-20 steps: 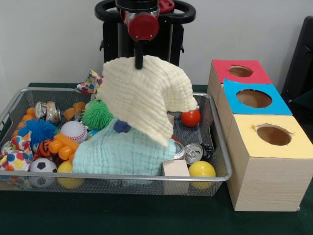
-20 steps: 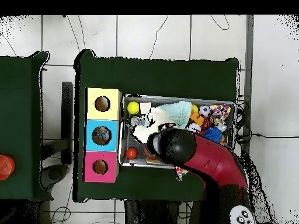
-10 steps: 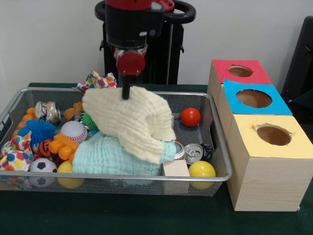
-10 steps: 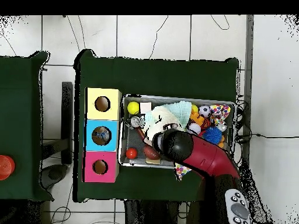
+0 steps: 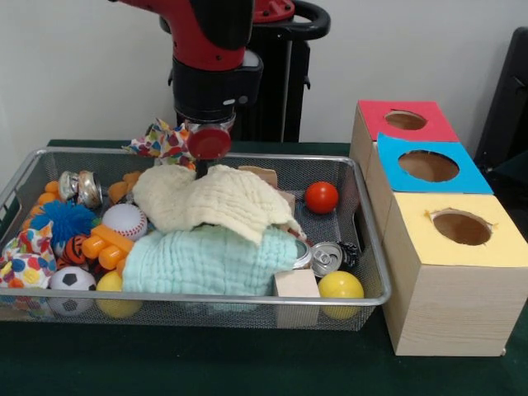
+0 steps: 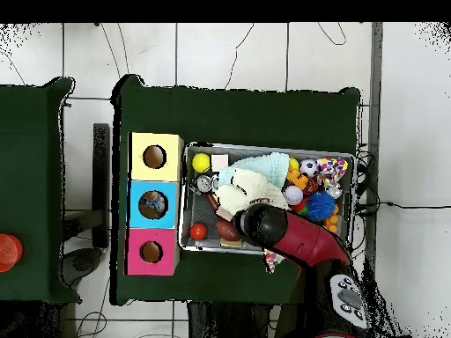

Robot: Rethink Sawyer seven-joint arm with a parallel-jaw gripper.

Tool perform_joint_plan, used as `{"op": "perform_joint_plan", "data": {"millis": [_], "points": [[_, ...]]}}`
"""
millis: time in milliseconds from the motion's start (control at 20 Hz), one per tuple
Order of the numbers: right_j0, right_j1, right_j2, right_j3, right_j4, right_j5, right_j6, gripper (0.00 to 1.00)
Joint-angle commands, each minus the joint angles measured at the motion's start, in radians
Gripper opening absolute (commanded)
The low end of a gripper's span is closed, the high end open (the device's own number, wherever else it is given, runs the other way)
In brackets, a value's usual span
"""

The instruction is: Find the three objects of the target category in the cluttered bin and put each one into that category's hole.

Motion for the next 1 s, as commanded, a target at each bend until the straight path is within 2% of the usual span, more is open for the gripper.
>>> {"op": "perform_joint_plan", "data": {"millis": [50,200,250,800,950,1000], "points": [[0.016,0.070,0.002,0.023,-0.040,-0.039,0.060,0.00],[0.006,0.077,0.007,0.046,-0.042,-0.061,0.053,0.00],[0.007,0.077,0.006,0.049,-0.041,-0.062,0.053,1.00],[-0.012,0.074,0.003,0.058,-0.056,-0.063,0.034,1.00],[-0.021,0.012,0.005,0.084,-0.050,0.006,0.017,1.00],[-0.031,-0.043,0.012,0.111,-0.045,0.053,0.000,1.00]]}}
